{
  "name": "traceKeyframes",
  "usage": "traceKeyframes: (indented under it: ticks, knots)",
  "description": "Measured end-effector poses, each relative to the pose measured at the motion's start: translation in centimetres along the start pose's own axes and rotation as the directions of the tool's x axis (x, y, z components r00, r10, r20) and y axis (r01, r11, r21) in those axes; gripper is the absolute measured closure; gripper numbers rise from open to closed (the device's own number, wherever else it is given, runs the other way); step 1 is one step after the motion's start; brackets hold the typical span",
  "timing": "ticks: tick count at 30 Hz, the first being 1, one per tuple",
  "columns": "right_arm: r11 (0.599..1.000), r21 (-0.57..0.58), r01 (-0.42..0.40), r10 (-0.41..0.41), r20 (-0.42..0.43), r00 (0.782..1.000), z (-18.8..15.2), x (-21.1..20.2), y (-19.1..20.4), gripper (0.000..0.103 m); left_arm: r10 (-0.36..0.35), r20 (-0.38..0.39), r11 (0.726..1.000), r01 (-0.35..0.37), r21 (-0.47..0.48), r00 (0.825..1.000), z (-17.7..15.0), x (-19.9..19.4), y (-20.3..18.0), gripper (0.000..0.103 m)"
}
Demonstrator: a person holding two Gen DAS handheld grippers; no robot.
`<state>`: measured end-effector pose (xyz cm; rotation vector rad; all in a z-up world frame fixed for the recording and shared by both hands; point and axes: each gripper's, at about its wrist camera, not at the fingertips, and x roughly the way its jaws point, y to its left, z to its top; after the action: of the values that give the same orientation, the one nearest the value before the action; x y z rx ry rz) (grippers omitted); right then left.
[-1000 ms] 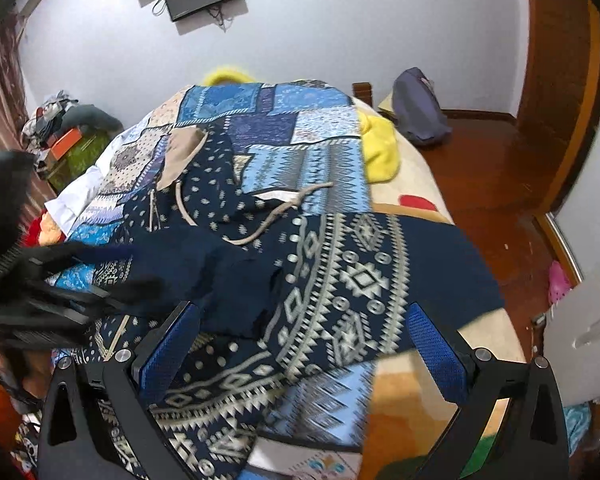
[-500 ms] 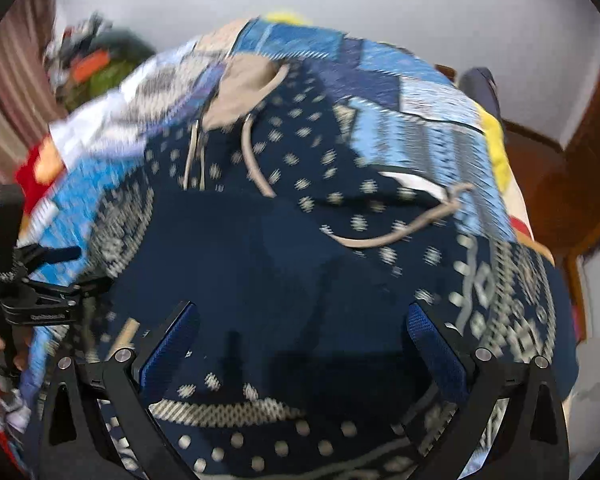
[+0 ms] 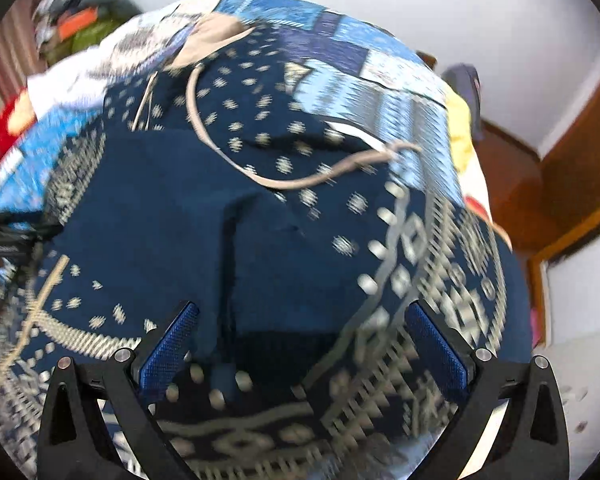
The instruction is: Fold large clothes
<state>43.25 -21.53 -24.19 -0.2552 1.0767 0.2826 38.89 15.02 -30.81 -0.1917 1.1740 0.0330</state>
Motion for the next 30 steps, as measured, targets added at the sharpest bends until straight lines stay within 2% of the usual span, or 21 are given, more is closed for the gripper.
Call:
traceKeyframes:
  ticks: [1, 4, 8, 12, 15, 17, 20, 24, 27, 28, 30]
  knots:
    - [1.0, 0.019, -0.009, 0.009, -0.001, 1.0, -0.4, -0.5, -0.6, 0.0, 0.015, 0.002, 1.0, -0.015, 0.0, 1.0, -0.2, -0.1, -0.1, 0.008]
    - [0.995, 0.034, 0.089, -0.089, 0.014, 0.996, -1.8, -2.4, -2.9, 0.0, 0.06, -0.002, 0.998, -0.06, 0.008, 0.998, -0.7, -1.1, -0.8, 0.008]
    - [0.986, 0.07, 0.15, -0.153, 0.033, 0.988, -3.7, -4.7, -6.6, 0.0, 0.104, 0.017, 0.991, -0.105, 0.077, 0.994, -0.6, -3.3, -2.4, 0.009]
    - [0.971, 0.187, 0.146, -0.156, 0.043, 0.987, -5.6, -6.5, -12.4, 0.0, 0.081, 0.076, 0.988, -0.09, 0.127, 0.994, 0.2, -6.1, -5.5, 0.009]
    - [0.943, 0.315, 0.105, -0.126, 0.047, 0.991, -7.0, -7.0, -16.2, 0.0, 0.04, 0.104, 0.988, -0.056, 0.147, 0.994, 1.6, -7.6, -8.2, 0.009]
    - [0.912, 0.405, 0.064, -0.091, 0.048, 0.995, -8.0, -6.7, -18.5, 0.0, 0.009, 0.112, 0.987, -0.026, 0.159, 0.994, 2.6, -7.8, -9.6, 0.009]
    - [0.845, 0.535, -0.005, -0.02, 0.041, 0.999, -9.6, -5.2, -21.8, 0.0, -0.044, 0.104, 0.984, 0.025, 0.175, 0.994, 3.8, -7.3, -12.3, 0.009]
    - [0.759, 0.648, -0.067, 0.06, 0.033, 0.998, -10.5, -1.6, -23.9, 0.0, -0.037, 0.072, 0.977, 0.021, 0.214, 0.997, 4.5, -4.9, -15.6, 0.009]
    - [0.702, 0.699, -0.138, 0.135, 0.06, 0.989, -10.4, 0.8, -24.6, 0.004, -0.06, 0.028, 0.973, 0.052, 0.225, 0.998, 4.9, -2.8, -17.4, 0.009]
    - [0.675, 0.715, -0.182, 0.176, 0.083, 0.981, -10.3, 1.8, -24.8, 0.008, -0.066, 0.017, 0.972, 0.061, 0.227, 0.998, 4.8, -2.3, -17.8, 0.009]
    - [0.628, 0.746, -0.223, 0.201, 0.121, 0.972, -10.1, 3.0, -25.1, 0.01, -0.071, 0.003, 0.968, 0.068, 0.241, 0.997, 4.7, -1.2, -18.7, 0.009]
